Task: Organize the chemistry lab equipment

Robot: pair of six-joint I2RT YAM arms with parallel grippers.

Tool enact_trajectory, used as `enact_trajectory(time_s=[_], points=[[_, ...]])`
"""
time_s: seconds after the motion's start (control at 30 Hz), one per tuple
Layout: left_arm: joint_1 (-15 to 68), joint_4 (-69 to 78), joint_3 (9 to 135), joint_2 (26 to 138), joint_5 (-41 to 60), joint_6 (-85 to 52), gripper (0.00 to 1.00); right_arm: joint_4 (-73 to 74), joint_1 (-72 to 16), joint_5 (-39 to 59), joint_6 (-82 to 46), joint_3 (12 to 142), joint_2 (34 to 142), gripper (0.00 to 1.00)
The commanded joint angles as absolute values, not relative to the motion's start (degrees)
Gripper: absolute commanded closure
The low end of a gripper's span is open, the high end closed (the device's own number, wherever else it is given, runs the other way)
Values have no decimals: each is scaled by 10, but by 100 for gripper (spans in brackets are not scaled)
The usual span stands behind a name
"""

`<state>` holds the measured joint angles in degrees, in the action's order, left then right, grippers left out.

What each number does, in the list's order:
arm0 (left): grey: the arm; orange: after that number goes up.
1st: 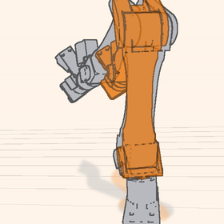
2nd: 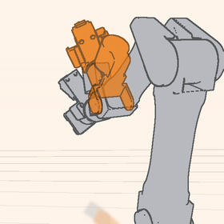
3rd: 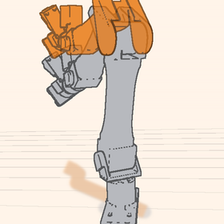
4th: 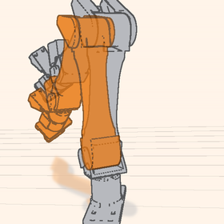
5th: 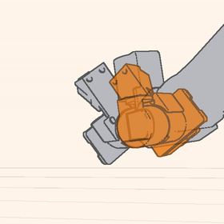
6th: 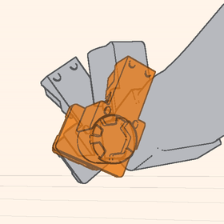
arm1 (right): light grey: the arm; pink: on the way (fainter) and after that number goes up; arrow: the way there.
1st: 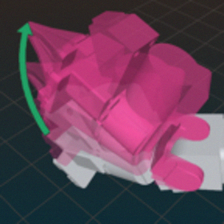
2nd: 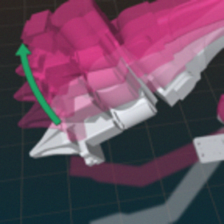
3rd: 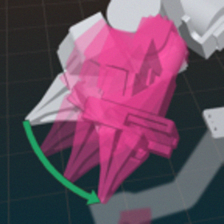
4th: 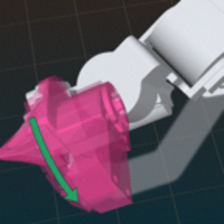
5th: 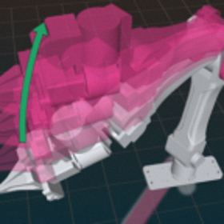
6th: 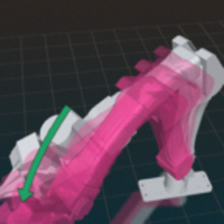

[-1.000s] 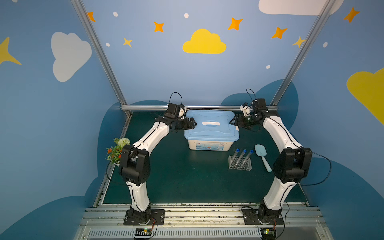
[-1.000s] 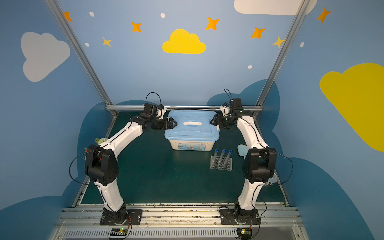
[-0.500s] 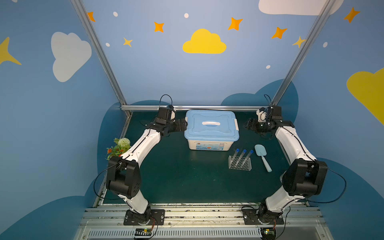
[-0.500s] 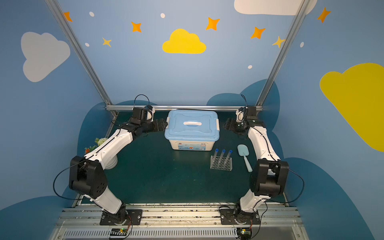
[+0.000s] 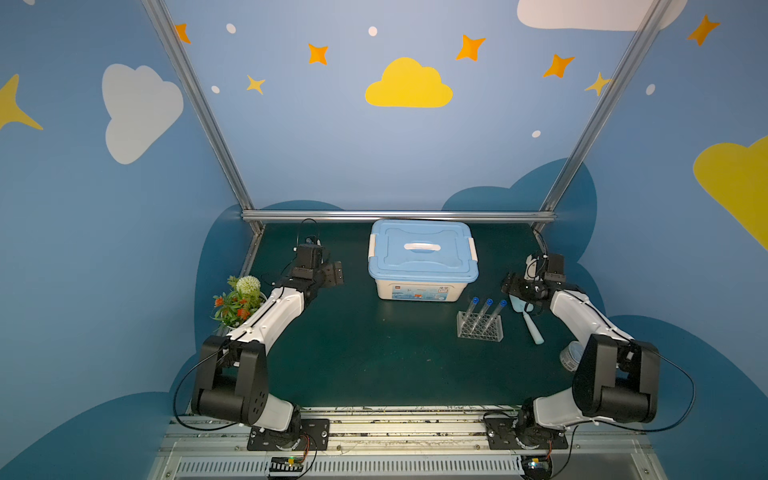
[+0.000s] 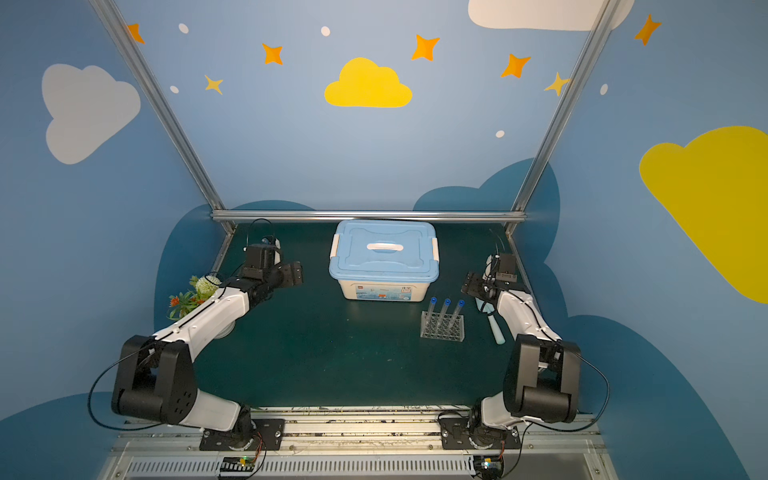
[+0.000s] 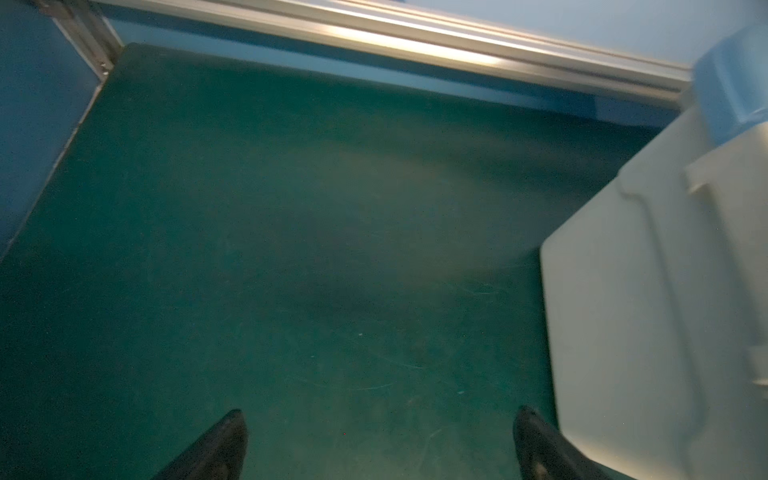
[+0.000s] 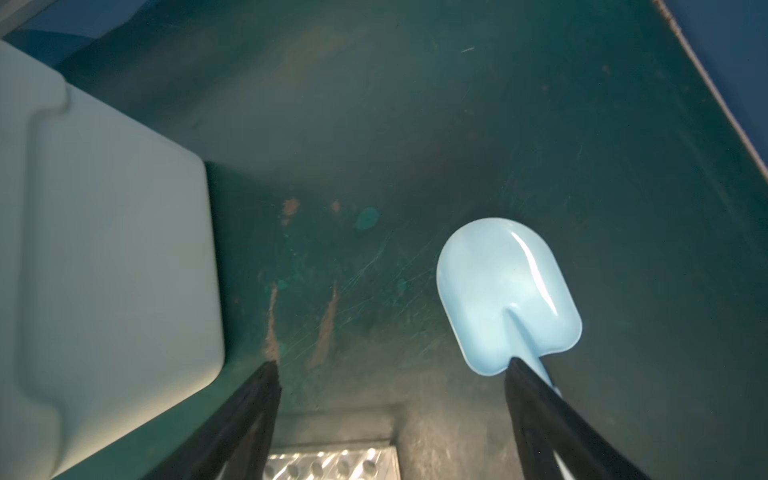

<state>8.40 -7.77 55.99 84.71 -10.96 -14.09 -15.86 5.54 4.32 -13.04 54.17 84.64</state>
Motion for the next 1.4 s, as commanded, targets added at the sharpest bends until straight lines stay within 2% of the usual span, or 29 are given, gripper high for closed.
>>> enact_trajectory(time_s=[0.0, 0.4, 0.77, 1.07, 1.37], points=[[75, -19, 529, 826, -151, -111, 0, -81, 57, 30, -120, 513, 830, 15], [62, 133, 410, 819, -184, -73, 0, 94, 57, 20, -99, 366, 776, 15], [47, 179, 367, 800, -188, -47, 0, 115, 57, 31, -84, 345, 777, 16], [41, 292, 289, 814, -196, -45, 0, 140, 56, 35, -77, 328, 766, 16], [34, 290, 307, 839, -160, -22, 0, 204, 39, 37, -77, 290, 746, 16]])
